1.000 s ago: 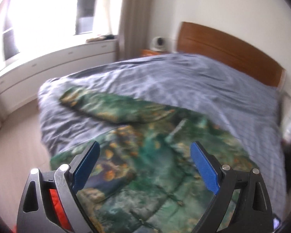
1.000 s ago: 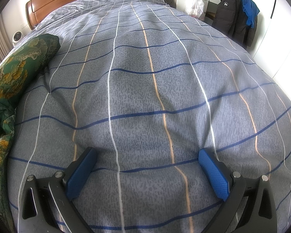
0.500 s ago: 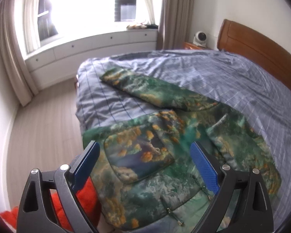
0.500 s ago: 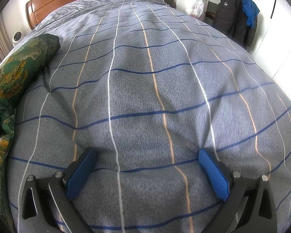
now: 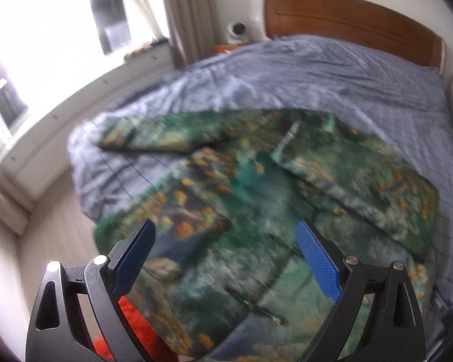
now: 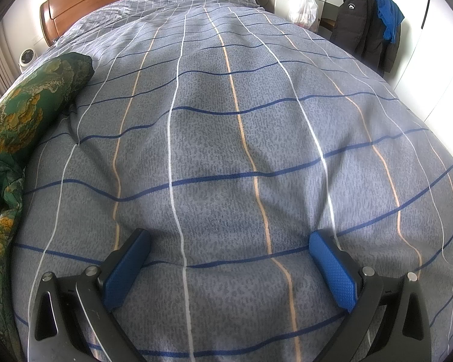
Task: Fold large clothes
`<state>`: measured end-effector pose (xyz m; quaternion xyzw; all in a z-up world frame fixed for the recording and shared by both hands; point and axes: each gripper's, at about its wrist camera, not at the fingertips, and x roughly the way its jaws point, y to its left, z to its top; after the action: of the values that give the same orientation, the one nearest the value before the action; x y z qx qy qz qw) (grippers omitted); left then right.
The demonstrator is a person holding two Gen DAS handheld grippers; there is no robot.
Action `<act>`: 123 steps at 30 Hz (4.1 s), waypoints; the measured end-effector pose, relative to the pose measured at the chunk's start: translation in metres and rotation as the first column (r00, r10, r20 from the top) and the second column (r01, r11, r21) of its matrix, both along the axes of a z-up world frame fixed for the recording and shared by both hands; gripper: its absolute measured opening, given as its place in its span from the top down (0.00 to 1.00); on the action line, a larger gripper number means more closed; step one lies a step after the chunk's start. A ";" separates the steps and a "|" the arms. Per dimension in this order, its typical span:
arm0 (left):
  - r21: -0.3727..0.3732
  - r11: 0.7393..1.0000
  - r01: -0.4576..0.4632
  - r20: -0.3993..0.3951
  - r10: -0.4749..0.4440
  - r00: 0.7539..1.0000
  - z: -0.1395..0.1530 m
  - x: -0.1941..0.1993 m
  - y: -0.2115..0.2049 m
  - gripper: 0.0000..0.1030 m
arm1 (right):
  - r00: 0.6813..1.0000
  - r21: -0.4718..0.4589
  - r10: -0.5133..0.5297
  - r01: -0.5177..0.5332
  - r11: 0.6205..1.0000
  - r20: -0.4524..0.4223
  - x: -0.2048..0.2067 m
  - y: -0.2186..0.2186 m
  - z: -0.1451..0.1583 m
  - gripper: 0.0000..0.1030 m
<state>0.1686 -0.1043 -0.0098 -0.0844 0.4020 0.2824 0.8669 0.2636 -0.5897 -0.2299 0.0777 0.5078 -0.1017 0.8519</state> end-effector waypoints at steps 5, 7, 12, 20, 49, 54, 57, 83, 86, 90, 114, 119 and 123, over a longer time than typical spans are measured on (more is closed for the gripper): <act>-0.289 0.955 0.063 0.004 -0.064 0.998 -0.018 -0.015 0.026 0.08 | 1.000 0.000 0.000 0.000 1.000 0.000 0.000 0.000 0.000 0.00; -0.362 0.928 0.088 0.016 -0.088 0.996 -0.020 -0.023 0.038 0.08 | 1.000 0.000 0.000 0.000 1.000 0.000 0.000 0.000 0.000 0.00; -0.499 0.858 0.123 0.089 -0.091 0.992 -0.007 -0.057 0.089 0.08 | 1.000 -0.001 0.000 0.000 1.000 0.000 0.000 0.000 0.000 0.00; -0.539 0.840 0.069 0.164 0.024 0.986 0.000 -0.104 0.181 0.08 | 1.000 0.000 -0.001 0.001 1.000 0.002 -0.002 0.001 0.000 0.00; -0.502 0.857 0.117 0.096 -0.079 0.992 -0.048 -0.090 0.199 0.08 | 1.000 -0.002 0.000 0.000 1.000 0.001 -0.002 0.000 0.000 0.00; -0.507 0.853 0.122 0.100 -0.082 0.992 -0.048 -0.090 0.197 0.08 | 1.000 -0.002 0.000 0.000 1.000 0.001 -0.002 0.000 0.000 0.00; -0.486 0.864 0.128 0.111 -0.084 0.990 -0.044 -0.092 0.197 0.08 | 1.000 -0.002 0.000 0.000 1.000 0.001 -0.002 0.000 0.000 0.00; -0.432 0.888 0.159 0.101 -0.128 0.987 -0.045 -0.089 0.189 0.08 | 1.000 -0.003 0.000 0.000 1.000 0.001 -0.002 0.000 0.000 0.00; -0.435 0.884 0.169 0.087 -0.146 0.985 -0.049 -0.085 0.184 0.08 | 1.000 -0.003 0.000 0.000 1.000 0.001 -0.002 0.001 0.000 0.00; -0.450 0.873 0.188 0.091 -0.165 0.982 -0.050 -0.081 0.176 0.08 | 1.000 -0.003 0.000 0.000 1.000 0.001 -0.002 0.001 0.000 0.00; -0.463 0.870 0.168 0.055 -0.161 0.985 -0.059 -0.094 0.178 0.08 | 1.000 -0.004 -0.004 0.004 1.000 0.006 -0.003 0.000 0.001 0.00; -0.492 0.862 0.123 0.021 -0.130 0.991 -0.069 -0.096 0.193 0.08 | 1.000 -0.006 -0.006 0.006 1.000 0.007 -0.003 0.001 0.001 0.00; -0.482 0.867 0.128 0.026 -0.131 0.991 -0.070 -0.095 0.194 0.08 | 1.000 -0.007 -0.008 0.008 1.000 0.010 -0.004 0.002 0.000 0.00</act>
<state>0.0740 0.0898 -0.0798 -0.2696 0.4677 0.1149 0.8339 0.2596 -0.5880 -0.2299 0.0773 0.5028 -0.1066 0.8543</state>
